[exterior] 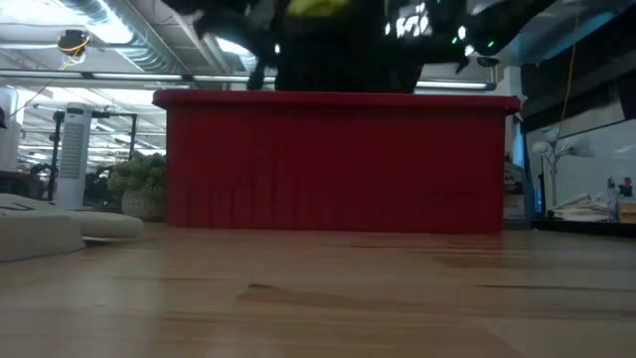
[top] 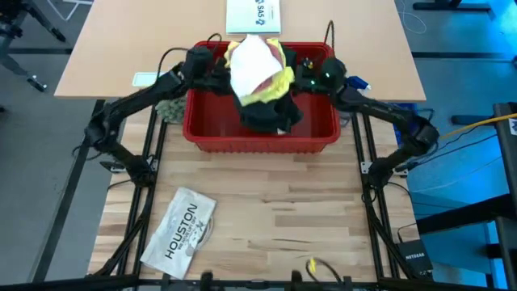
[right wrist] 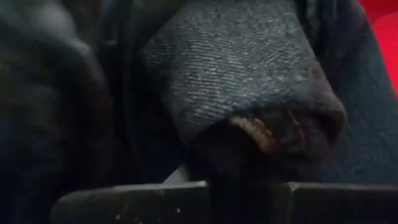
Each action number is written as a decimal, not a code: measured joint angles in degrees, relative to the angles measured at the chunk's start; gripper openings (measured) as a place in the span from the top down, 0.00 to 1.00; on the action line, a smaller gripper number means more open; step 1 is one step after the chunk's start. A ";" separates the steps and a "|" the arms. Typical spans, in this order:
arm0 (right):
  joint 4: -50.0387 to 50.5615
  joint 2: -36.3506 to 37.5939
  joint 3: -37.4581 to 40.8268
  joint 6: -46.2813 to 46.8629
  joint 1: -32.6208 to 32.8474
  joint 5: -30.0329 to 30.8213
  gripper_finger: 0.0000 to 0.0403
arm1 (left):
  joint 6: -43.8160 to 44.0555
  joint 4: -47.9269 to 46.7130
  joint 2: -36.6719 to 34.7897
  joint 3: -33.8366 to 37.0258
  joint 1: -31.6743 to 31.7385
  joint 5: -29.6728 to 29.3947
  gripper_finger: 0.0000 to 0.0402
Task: Fold laundry
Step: Put the stacked clothes into the red bin
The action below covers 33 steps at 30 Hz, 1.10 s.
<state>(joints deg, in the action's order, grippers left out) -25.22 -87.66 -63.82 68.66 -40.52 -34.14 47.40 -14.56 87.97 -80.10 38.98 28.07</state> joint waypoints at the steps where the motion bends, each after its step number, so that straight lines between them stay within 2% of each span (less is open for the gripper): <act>1: 0.40 -1.71 -0.93 -0.13 -0.97 -0.34 0.97 | -0.87 -0.21 1.76 -0.93 1.53 1.14 0.99; 7: 11.84 -10.78 -5.34 -5.53 -6.09 -0.39 0.97 | -7.97 -5.39 12.18 -3.36 8.95 5.06 0.99; 12: 19.64 -15.14 -7.13 -9.37 -7.96 5.10 0.97 | -10.59 -4.42 20.22 -3.37 13.05 6.63 0.99; 18: 27.70 -18.51 -7.27 -10.70 -9.48 11.38 0.97 | -11.66 -2.47 26.49 -3.49 14.19 6.29 0.99; 24: 31.94 -20.69 -7.33 -12.63 -9.92 13.21 0.89 | -14.55 -2.39 28.43 -3.88 14.23 6.65 0.99; 33: 33.36 -20.87 -7.22 -11.56 -10.50 13.21 0.68 | -18.50 -4.15 28.78 -4.89 14.95 6.02 0.88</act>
<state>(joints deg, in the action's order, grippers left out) 8.14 -108.53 -71.05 57.11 -51.03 -20.93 28.90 -18.71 116.75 -84.99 53.93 34.09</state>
